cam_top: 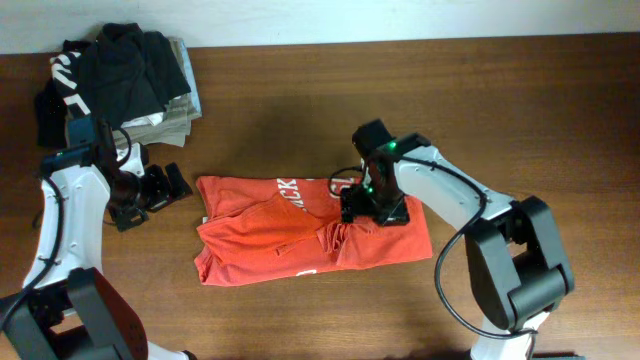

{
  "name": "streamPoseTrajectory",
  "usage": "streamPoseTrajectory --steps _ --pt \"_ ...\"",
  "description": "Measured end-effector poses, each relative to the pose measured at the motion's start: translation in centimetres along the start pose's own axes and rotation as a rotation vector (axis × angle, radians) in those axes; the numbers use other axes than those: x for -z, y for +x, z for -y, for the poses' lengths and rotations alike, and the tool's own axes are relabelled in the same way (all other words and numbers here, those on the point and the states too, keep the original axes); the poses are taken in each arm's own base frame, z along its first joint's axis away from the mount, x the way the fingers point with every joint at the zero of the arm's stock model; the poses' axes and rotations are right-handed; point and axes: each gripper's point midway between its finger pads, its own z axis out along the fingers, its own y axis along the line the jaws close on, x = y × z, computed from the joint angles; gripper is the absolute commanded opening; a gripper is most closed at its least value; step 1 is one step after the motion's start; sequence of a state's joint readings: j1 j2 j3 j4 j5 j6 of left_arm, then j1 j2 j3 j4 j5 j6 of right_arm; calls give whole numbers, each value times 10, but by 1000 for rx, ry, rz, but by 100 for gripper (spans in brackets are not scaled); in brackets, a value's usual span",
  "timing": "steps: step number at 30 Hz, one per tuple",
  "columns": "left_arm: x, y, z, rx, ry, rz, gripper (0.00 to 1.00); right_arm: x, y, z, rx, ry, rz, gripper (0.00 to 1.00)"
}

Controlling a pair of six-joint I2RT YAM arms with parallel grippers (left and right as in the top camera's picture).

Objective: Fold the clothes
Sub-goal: 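Grasp the right end with the right gripper and fold it leftward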

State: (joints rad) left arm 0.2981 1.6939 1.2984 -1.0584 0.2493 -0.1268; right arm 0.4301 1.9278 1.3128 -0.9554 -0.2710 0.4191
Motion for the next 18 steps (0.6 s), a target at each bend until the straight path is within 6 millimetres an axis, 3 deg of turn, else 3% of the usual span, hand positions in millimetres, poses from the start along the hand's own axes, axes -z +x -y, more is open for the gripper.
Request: streamPoseTrajectory --steps 2,5,6,10,11,12,13,14,15,16,17,18 --pt "0 0 0 0 0 0 99 -1 -4 -8 7 -42 12 25" --pt "0 0 0 1 0 -1 99 1 -28 -23 26 -108 109 23" --pt "0 0 0 0 0 -1 99 2 -35 -27 34 -128 135 42" --pt "0 0 0 0 0 2 99 13 -63 -56 90 -254 256 48" --pt "0 0 0 0 1 2 99 16 -71 -61 105 -271 290 59" --pt "0 -1 0 -1 0 2 99 19 -75 -63 111 -282 310 81" --pt "0 -1 0 -1 1 3 99 23 -76 -62 102 -293 297 90" --pt "0 -1 0 -1 0 3 99 41 -76 -56 89 -302 260 81" --pt "0 0 0 0 0 2 99 56 -84 -50 64 -310 270 57" --pt "0 0 0 0 1 1 99 87 -90 -34 30 -311 257 39" --pt "0 0 0 0 0 0 99 115 -93 -19 24 -314 266 28" --pt "0 -1 0 0 0 3 99 127 -87 -9 18 -308 243 18"
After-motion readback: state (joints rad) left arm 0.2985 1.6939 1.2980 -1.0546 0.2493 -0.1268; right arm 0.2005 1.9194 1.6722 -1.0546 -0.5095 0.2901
